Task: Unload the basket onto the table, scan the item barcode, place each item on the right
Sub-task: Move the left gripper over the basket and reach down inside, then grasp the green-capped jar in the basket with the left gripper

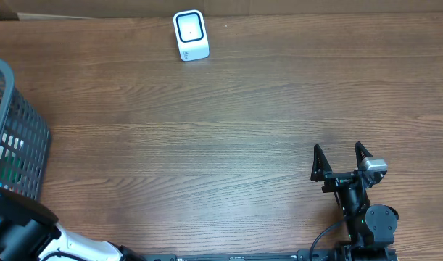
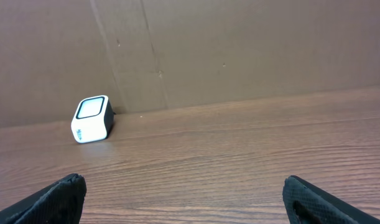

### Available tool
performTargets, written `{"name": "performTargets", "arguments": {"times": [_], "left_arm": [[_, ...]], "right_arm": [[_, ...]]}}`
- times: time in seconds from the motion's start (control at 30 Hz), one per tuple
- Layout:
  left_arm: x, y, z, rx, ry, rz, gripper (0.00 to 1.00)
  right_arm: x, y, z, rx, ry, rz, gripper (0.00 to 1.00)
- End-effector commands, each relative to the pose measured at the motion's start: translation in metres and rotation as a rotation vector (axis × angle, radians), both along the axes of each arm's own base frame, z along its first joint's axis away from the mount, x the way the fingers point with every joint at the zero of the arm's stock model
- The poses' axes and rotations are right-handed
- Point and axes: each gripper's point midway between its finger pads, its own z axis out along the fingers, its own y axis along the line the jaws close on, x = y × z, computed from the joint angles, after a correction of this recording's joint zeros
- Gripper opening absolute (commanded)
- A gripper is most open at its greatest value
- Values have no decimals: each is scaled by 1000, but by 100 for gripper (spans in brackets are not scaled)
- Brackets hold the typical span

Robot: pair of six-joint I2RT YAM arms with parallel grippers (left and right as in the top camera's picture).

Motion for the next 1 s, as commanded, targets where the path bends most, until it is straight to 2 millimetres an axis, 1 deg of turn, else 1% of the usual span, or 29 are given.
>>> {"name": "performTargets", "arguments": {"times": [0.0,0.2,0.37,0.57,0.77,0.93,0.97], "left_arm": [[-3,1,-13,-5,38,-16,98],[-4,0,-38,-18,53,-50,98],[9,-5,-52,-49,-11,-98,99],[6,-9,-73,-62,-4,-100,99],[1,-15,-90,-80,9,-100,93],[2,-15,-91,-78,6,-100,84],[2,-15,-91,-78,6,-100,80]], "right_arm": [[0,-1,-2,-1,-4,-5,100],[0,0,-2,-1,-4,-5,100],[0,-1,-2,-1,-4,-5,100],[0,-1,-2,-1,-4,-5,100],[0,0,-2,-1,-4,-5,100],[0,0,-2,-1,-4,-5,100],[0,-1,-2,-1,-4,-5,100]]}}
